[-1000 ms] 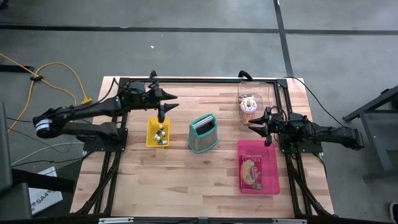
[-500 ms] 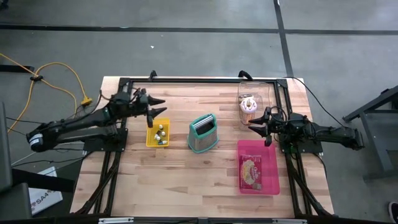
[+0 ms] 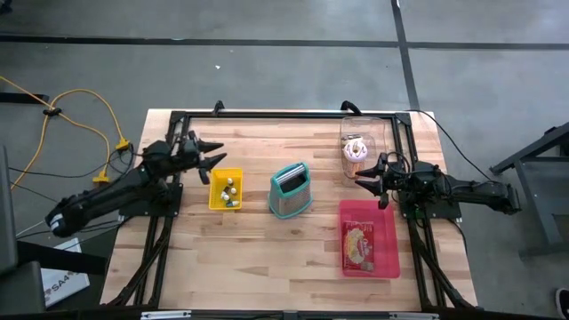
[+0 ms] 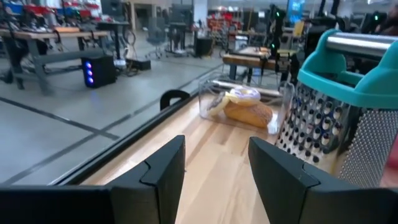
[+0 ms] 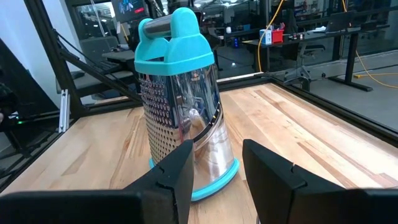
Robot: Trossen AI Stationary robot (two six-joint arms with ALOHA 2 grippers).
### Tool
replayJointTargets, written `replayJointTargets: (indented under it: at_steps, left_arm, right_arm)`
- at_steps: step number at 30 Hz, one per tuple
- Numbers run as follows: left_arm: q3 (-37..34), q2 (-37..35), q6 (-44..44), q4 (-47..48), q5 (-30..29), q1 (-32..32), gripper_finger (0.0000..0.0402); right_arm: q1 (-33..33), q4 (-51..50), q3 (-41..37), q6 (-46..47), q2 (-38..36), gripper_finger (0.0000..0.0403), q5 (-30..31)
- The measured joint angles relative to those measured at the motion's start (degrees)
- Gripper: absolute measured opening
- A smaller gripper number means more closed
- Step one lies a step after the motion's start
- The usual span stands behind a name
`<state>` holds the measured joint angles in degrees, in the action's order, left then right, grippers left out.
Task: Pick & Place Food Item
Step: Return to Home Position
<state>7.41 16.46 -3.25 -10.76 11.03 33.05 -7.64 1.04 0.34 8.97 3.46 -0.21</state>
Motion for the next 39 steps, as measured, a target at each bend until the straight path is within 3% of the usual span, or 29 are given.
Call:
replayJointTargets:
  at_steps: [15, 27, 39]
  left_arm:
    - [-5.79, -10.38, -1.18, 0.31, -0.09, 1.83, 0.0173]
    - [-6.67, -11.25, -4.61, 2.9, -5.33, 1.83, 0.0173]
    - [-6.83, -11.1, -3.89, 9.74, -5.44, 1.83, 0.0173]
  right_arm:
    - [0.01, 0.0, 0.0, -0.01, 0.0, 0.0127, 0.0]
    - [0.0, 0.0, 0.0, 0.0, 0.0, 0.0127, 0.0]
    - [0.01, 0.0, -0.01, 0.0, 0.0, 0.0127, 0.01]
